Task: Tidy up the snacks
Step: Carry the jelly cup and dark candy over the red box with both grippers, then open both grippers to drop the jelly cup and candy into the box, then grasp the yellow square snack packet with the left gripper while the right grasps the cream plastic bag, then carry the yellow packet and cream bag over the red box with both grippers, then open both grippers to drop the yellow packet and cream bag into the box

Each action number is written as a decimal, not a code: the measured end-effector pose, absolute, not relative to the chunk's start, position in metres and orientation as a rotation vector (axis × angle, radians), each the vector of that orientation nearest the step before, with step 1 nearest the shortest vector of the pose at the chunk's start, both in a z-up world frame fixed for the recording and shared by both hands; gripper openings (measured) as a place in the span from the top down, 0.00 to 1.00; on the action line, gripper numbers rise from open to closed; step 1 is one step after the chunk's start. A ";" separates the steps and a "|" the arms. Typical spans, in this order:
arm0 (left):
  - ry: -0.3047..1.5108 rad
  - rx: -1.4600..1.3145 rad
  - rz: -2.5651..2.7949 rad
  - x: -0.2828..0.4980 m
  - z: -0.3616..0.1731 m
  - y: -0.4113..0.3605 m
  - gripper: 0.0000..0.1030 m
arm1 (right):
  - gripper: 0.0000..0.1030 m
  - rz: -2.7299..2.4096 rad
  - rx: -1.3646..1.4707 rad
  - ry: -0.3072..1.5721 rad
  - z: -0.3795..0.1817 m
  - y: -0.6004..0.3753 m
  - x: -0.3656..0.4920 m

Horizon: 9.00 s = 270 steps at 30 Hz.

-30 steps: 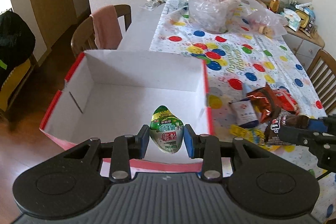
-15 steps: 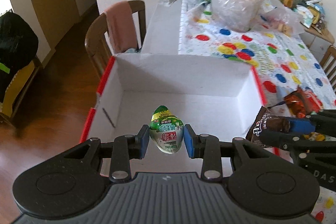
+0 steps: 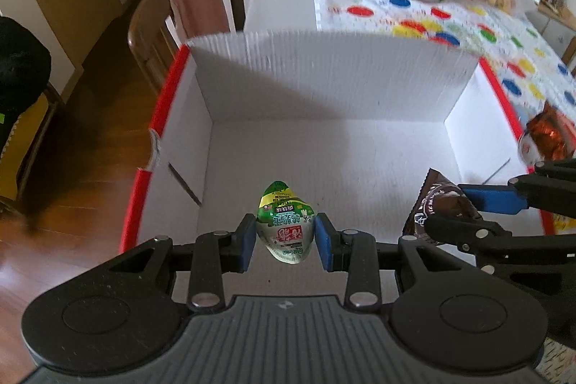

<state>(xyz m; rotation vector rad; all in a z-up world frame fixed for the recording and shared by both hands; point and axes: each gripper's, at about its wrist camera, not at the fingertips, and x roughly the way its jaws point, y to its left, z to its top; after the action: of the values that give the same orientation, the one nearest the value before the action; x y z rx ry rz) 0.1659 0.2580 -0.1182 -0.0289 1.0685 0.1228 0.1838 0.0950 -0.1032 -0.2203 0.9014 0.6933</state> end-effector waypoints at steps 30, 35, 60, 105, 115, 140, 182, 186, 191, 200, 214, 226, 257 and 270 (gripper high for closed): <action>1.037 -0.036 0.058 0.144 -0.107 0.256 0.52 | 0.61 0.688 -0.201 0.965 -0.109 0.099 0.176; 0.983 -0.040 0.039 0.135 -0.088 0.248 0.52 | 0.57 0.685 -0.155 0.928 -0.093 0.087 0.170; 0.799 -0.032 -0.042 0.086 -0.026 0.175 0.34 | 0.21 0.663 -0.001 0.751 -0.041 0.007 0.127; 0.975 -0.086 -0.200 0.167 -0.104 -0.045 0.22 | 0.02 0.433 -0.023 0.803 -0.096 -0.251 0.171; 1.138 -0.331 -0.144 0.212 -0.135 -0.045 0.22 | 0.07 0.396 -0.075 0.876 -0.136 -0.277 0.221; 1.265 -0.597 -0.072 0.247 -0.176 -0.039 0.63 | 0.32 0.475 -0.010 0.991 -0.169 -0.289 0.263; 1.005 -0.176 -0.057 0.159 -0.073 -0.002 0.67 | 0.65 0.475 0.108 0.879 -0.090 -0.254 0.185; 0.981 -0.127 -0.037 0.147 -0.065 0.013 0.67 | 0.65 0.510 0.101 0.866 -0.079 -0.232 0.174; 0.963 -0.119 -0.019 0.137 -0.056 0.039 0.67 | 0.65 0.547 0.087 0.855 -0.069 -0.200 0.163; 0.932 -0.103 0.059 0.126 -0.044 0.096 0.67 | 0.65 0.596 0.042 0.842 -0.061 -0.133 0.151; 0.942 -0.110 0.140 0.122 -0.046 0.186 0.66 | 0.65 0.667 -0.085 0.804 -0.054 -0.025 0.143; 0.992 -0.097 0.189 0.144 -0.068 0.248 0.66 | 0.65 0.670 -0.151 0.820 -0.069 0.045 0.164; 1.166 -0.050 0.117 0.174 -0.135 0.264 0.66 | 0.63 0.666 -0.387 0.935 -0.131 0.124 0.190; 1.129 -0.077 0.116 0.161 -0.122 0.266 0.59 | 0.56 0.670 -0.324 0.939 -0.124 0.118 0.191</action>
<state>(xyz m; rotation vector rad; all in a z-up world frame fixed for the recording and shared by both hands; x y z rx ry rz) 0.1610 0.2659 -0.1220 -0.0775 1.1287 0.1156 0.1909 0.1185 -0.1244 -0.3238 0.9395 0.6702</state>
